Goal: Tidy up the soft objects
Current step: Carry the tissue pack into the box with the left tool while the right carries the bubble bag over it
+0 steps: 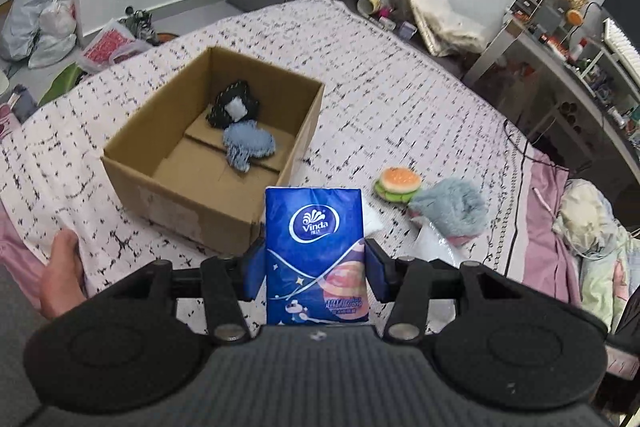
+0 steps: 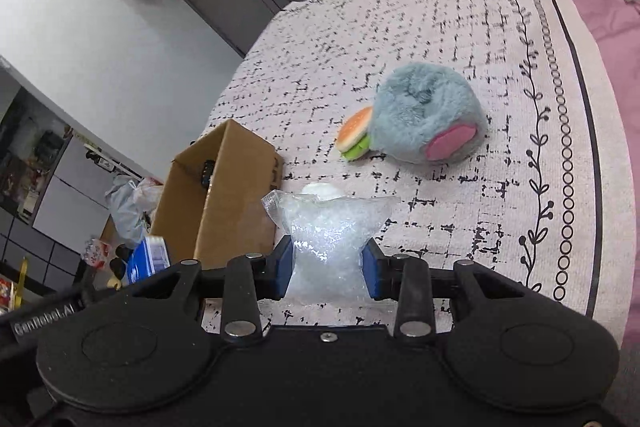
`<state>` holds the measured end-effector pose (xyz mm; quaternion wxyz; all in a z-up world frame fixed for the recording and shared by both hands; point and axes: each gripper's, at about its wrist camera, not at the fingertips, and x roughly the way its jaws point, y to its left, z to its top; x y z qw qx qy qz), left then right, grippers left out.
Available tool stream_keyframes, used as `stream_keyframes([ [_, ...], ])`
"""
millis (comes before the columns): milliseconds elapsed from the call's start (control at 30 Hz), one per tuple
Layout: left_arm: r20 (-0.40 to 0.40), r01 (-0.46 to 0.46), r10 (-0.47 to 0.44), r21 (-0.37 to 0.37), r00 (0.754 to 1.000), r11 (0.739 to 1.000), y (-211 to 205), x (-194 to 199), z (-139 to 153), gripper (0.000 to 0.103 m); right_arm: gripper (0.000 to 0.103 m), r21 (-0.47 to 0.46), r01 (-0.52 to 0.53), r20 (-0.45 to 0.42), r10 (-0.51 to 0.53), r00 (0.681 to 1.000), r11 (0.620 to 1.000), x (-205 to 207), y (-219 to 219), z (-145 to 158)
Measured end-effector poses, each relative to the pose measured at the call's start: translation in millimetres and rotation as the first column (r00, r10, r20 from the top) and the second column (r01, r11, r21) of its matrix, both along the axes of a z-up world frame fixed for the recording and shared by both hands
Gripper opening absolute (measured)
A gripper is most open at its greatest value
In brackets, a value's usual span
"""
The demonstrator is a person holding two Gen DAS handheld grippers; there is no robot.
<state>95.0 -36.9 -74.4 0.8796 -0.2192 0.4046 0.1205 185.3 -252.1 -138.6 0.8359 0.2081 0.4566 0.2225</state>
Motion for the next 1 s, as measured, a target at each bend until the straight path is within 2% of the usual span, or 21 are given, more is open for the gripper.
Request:
stream_keyframes([
  [467, 0.079, 0.058, -0.058, -0.001, 0.995, 0.998, 10, -1, 25, 0.05, 0.035, 0.003, 0.071, 0.086, -0.071, 0.994, 0.997, -24, -9, 40],
  [1000, 0.13, 0.082, -0.081, 0.003, 0.988, 0.997, 31, 25, 39, 0.05, 0.035, -0.003, 0.123, 0.146, -0.121, 0.982, 0.992, -11, -5, 65],
])
